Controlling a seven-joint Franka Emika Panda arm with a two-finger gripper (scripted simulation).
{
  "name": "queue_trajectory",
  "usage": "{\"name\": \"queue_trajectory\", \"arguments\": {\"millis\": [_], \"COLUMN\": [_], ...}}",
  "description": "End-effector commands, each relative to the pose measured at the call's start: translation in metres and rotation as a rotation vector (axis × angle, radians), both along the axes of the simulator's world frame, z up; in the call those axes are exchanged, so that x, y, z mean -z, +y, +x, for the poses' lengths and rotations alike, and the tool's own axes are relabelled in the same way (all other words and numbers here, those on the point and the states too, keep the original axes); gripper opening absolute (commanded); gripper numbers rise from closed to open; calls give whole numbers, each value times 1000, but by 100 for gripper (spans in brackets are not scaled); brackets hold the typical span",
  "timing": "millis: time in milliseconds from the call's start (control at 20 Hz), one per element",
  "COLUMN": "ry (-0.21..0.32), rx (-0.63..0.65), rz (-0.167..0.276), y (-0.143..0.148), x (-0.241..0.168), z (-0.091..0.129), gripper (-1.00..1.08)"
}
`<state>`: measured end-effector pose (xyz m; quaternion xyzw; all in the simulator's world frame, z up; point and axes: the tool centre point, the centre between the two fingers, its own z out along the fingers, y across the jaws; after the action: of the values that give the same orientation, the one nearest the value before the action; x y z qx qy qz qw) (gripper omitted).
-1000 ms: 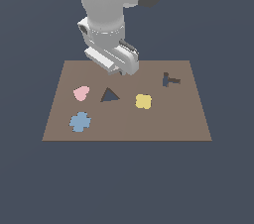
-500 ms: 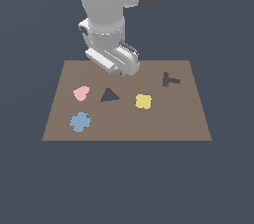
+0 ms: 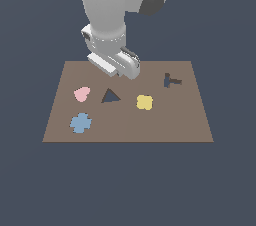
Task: Insert a designated object into the corresponding slot on a board.
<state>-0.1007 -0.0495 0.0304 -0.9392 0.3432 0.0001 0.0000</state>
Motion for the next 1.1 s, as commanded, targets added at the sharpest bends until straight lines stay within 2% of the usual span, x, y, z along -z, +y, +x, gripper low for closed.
{"name": "queue_trajectory", "arguments": {"millis": [0, 750, 1050], "ry": [0, 0, 0], "rx": [0, -4, -46], "rz": [0, 0, 0], "y": [0, 0, -2], "x": [1, -3, -3], "z": [0, 0, 2], "gripper": [-100, -100, -100]}}
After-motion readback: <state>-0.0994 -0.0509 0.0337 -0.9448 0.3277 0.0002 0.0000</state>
